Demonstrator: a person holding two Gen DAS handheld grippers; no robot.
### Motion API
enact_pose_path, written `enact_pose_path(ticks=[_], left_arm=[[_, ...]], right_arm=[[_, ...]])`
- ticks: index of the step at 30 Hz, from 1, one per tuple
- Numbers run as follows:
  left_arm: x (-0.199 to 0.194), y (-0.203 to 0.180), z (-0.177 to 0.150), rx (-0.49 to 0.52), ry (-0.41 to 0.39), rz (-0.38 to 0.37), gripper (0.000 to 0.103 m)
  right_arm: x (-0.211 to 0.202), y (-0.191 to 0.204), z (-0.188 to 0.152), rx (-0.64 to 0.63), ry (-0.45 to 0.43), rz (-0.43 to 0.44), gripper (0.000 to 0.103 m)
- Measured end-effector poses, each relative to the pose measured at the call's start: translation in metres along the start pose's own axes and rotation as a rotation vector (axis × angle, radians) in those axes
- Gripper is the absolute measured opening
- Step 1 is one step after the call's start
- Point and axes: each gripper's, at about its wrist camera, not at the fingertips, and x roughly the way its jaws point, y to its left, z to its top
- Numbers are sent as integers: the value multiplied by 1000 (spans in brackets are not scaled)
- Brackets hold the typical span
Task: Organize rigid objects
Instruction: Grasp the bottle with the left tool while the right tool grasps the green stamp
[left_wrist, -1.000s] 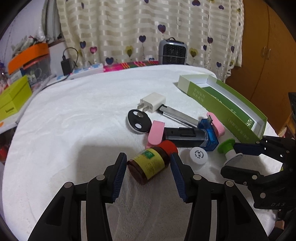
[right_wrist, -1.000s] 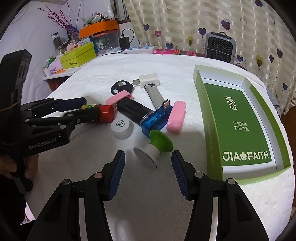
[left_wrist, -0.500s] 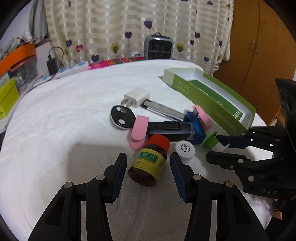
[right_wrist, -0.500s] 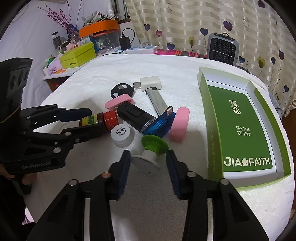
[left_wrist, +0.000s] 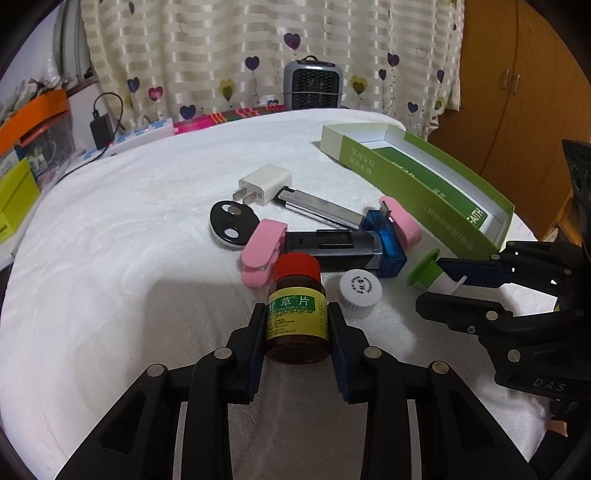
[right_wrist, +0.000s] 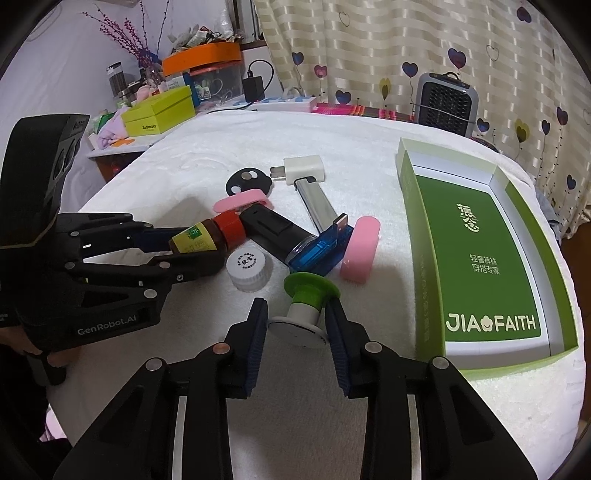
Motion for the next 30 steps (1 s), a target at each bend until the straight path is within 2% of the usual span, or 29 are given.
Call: enact_pose_path(ticks=[14,21,30], left_arm=[[-31,-22,6,-34,-83,-3,30],[-27,-38,21,-45,-102,-13,30],[-12,-76,44,0,-108,-59,30]], right_arm=[[-26,-9,-2,25,-83,18,34],[-40,-24,0,39,-125,2,34],[-56,-64,-1,93,-174,-49,34]])
